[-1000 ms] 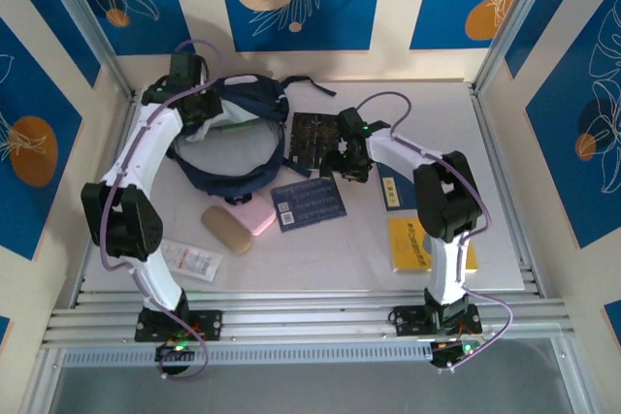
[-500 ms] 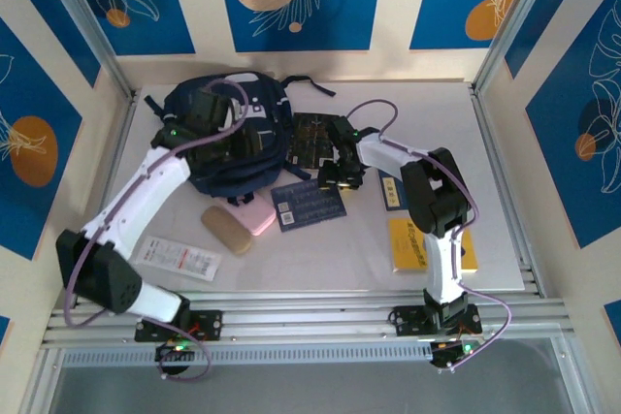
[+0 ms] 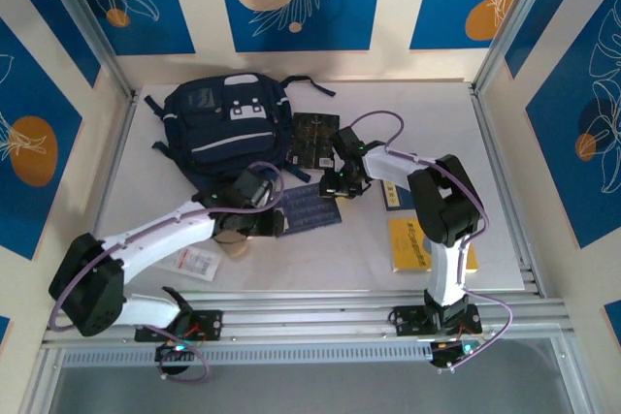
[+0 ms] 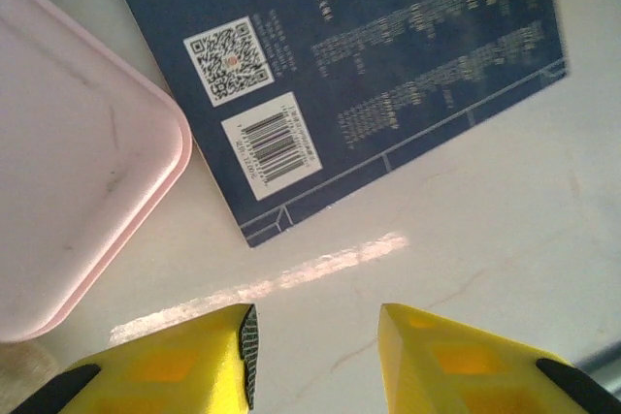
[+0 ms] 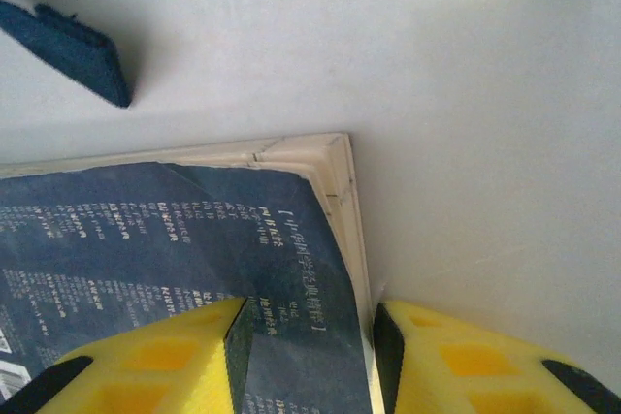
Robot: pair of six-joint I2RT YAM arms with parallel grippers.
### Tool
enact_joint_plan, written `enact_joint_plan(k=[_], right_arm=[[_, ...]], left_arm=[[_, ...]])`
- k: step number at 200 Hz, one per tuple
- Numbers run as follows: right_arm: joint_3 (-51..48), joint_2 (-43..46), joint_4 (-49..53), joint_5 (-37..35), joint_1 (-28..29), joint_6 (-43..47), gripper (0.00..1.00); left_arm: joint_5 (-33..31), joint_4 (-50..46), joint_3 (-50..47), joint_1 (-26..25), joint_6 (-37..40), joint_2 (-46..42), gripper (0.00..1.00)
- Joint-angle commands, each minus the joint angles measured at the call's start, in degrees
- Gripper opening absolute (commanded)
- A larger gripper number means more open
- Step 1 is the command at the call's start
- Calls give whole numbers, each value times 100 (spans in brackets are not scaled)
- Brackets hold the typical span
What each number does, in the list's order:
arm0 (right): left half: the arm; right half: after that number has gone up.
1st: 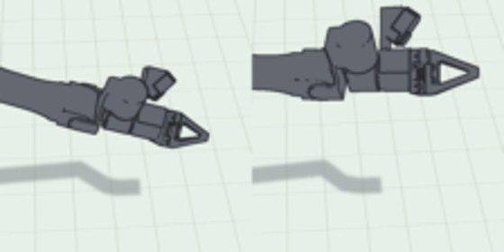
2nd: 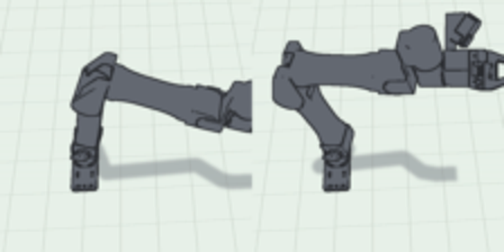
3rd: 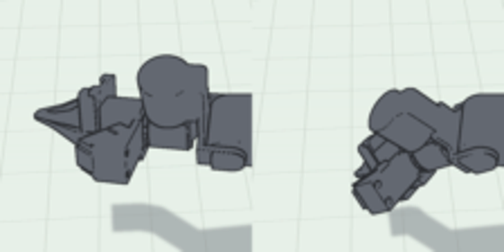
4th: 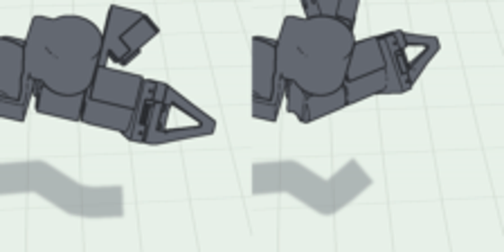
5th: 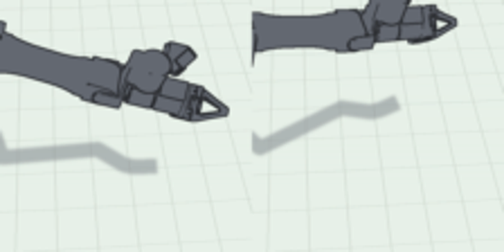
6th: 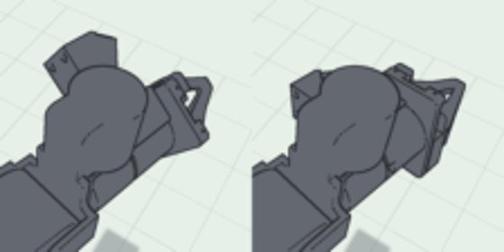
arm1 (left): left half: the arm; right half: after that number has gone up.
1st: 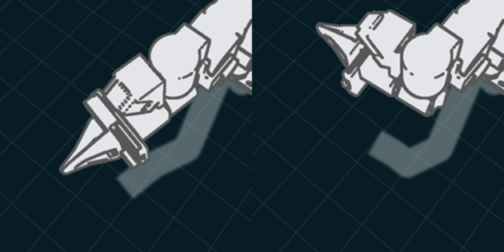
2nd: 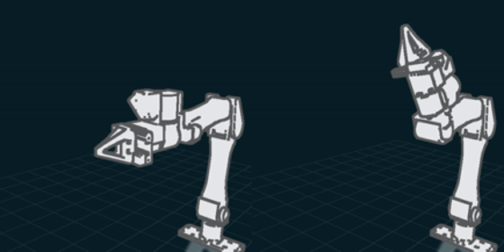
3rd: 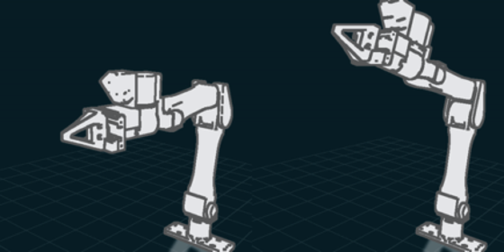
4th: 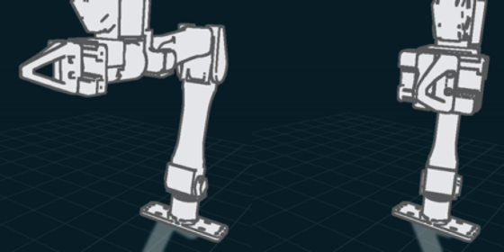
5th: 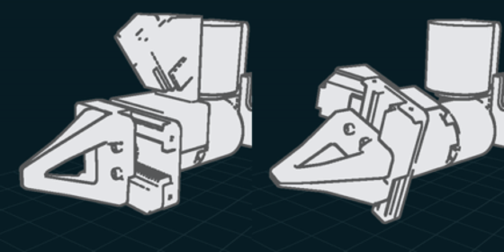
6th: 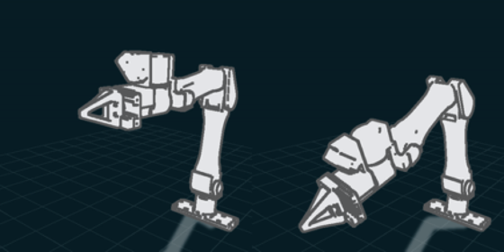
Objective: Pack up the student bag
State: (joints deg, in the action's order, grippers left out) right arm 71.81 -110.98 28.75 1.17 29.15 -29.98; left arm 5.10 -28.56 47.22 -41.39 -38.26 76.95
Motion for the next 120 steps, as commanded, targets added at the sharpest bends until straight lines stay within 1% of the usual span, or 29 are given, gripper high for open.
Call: enact_joint_plan(k=[1, 29, 60, 88, 103, 120], right_arm=[[-257, 174, 61, 418, 137, -105, 39], [-360, 213, -14, 446, 168, -79, 38], [-482, 317, -58, 419, 166, -44, 34], [-599, 448, -178, 584, 175, 13, 30], [-672, 543, -290, 762, 179, 61, 24], [-752, 661, -376, 962, 179, 114, 24]], left_arm=[[-315, 552, -219, -48, -139, 249, 37], [-643, 676, -166, -121, 9, 686, 38], [-1007, 640, -117, -133, 130, 1132, 39], [-1000, 606, 60, -133, 279, 1482, 38], [-938, 575, 200, -133, 375, 1645, 38], [-851, 552, 317, -133, 465, 1808, 36]])
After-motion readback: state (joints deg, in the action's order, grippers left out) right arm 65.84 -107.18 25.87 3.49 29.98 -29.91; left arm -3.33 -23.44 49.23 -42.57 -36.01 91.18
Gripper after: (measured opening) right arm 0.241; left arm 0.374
